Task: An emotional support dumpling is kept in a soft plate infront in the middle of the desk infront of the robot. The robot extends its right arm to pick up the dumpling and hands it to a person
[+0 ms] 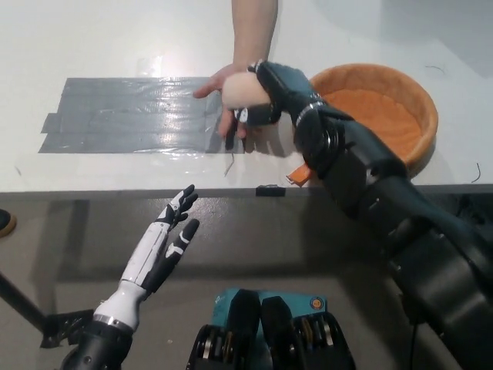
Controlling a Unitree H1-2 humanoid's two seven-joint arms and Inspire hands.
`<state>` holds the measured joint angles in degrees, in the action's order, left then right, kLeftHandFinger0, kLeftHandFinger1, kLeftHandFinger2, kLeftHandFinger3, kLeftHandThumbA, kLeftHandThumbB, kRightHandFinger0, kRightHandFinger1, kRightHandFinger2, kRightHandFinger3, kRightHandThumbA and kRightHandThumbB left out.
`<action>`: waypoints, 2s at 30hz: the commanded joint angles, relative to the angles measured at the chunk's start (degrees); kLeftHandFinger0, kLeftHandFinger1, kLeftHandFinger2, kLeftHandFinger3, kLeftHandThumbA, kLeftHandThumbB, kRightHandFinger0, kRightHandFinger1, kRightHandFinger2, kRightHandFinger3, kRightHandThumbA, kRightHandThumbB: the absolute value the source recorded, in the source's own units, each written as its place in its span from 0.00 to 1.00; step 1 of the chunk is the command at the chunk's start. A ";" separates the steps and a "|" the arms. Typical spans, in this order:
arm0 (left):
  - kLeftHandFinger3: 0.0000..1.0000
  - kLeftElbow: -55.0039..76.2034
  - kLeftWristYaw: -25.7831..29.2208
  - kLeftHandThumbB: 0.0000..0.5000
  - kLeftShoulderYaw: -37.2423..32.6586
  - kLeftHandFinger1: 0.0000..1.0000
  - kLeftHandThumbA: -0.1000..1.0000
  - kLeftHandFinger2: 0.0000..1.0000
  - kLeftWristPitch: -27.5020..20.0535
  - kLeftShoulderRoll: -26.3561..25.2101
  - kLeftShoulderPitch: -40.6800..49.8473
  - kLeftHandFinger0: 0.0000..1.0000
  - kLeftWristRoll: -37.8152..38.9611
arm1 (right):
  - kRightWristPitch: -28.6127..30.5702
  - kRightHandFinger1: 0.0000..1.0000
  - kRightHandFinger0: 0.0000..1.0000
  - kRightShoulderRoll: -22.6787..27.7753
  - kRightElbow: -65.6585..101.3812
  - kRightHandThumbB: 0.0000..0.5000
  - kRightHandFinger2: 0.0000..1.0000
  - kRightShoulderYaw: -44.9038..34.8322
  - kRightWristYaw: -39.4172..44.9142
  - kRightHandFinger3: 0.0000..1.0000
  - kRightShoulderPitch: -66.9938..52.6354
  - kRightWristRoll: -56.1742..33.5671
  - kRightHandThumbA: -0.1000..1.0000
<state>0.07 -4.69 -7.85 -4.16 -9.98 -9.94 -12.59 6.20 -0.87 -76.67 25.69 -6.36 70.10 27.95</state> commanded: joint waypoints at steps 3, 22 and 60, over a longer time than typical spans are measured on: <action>1.00 1.04 -0.51 0.13 -0.54 1.00 0.98 1.00 -1.02 -0.10 -1.21 1.00 -0.66 | 1.48 1.00 1.00 1.55 2.23 1.00 1.00 -4.26 9.92 1.00 2.66 -5.07 0.87; 1.00 1.38 -0.03 0.10 -0.69 1.00 0.94 1.00 -1.74 -0.09 -0.02 1.00 -0.52 | 2.77 1.00 1.00 3.58 12.21 1.00 1.00 -13.16 9.70 1.00 1.10 -9.97 0.97; 1.00 -0.96 0.83 0.12 2.26 1.00 0.97 1.00 0.24 -0.75 -8.93 1.00 1.09 | -11.32 1.00 1.00 15.42 112.05 0.90 1.00 -26.23 15.70 1.00 -40.86 -29.95 0.89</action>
<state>-1.43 -4.66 -8.56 -3.36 -10.00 -11.93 -12.92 1.15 8.78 -8.23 5.96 6.73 35.85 13.15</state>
